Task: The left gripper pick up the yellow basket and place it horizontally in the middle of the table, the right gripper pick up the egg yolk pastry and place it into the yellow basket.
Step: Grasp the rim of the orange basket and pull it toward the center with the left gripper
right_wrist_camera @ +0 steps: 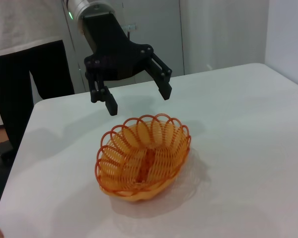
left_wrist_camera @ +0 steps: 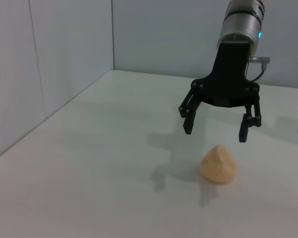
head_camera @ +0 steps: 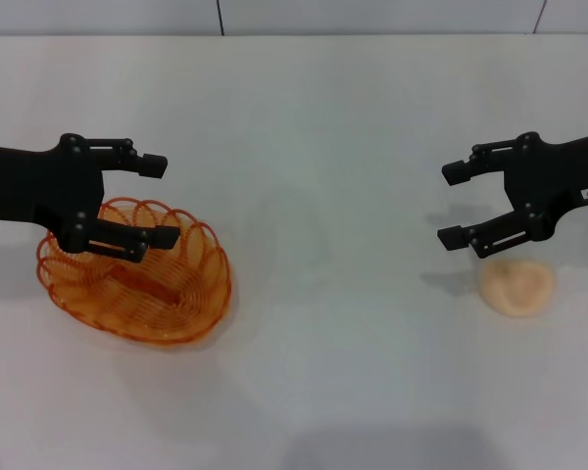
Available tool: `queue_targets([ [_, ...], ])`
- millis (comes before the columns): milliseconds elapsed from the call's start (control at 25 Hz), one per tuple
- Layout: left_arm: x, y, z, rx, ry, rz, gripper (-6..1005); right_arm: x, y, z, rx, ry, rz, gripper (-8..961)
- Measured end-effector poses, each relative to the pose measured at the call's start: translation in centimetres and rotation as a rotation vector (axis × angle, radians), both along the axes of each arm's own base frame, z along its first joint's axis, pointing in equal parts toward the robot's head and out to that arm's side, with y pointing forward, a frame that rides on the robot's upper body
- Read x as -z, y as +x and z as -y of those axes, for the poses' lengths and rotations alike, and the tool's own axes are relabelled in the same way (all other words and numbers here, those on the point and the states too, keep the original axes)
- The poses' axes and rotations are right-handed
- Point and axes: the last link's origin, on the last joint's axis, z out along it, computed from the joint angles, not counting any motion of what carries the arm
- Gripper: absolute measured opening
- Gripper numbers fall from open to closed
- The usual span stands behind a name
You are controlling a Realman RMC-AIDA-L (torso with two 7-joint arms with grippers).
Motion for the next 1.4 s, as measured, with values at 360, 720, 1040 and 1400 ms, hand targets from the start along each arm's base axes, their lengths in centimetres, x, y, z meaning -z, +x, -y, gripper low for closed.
queue_targets([
  [360, 0.0, 0.0, 0.0, 0.006, 0.008, 0.005, 875, 0.3, -0.3, 0.1, -0.005, -0.003, -0.015, 872],
  [720, 0.0, 0.0, -0.1, 0.008, 0.017, 0.006, 874, 0.4, -0.3, 0.1, -0.008, -0.002, -0.018, 872],
  [1040, -0.7, 0.4, -0.4, -0.050, 0.025, 0.001, 874, 0.4, -0.3, 0.1, -0.005, 0.002, -0.021, 872],
  [1400, -2.6, 0.8, -0.2, -0.346, 0.026, -0.046, 875, -0.3, 0.1, -0.1, -0.012, 0.063, 0.004, 871],
])
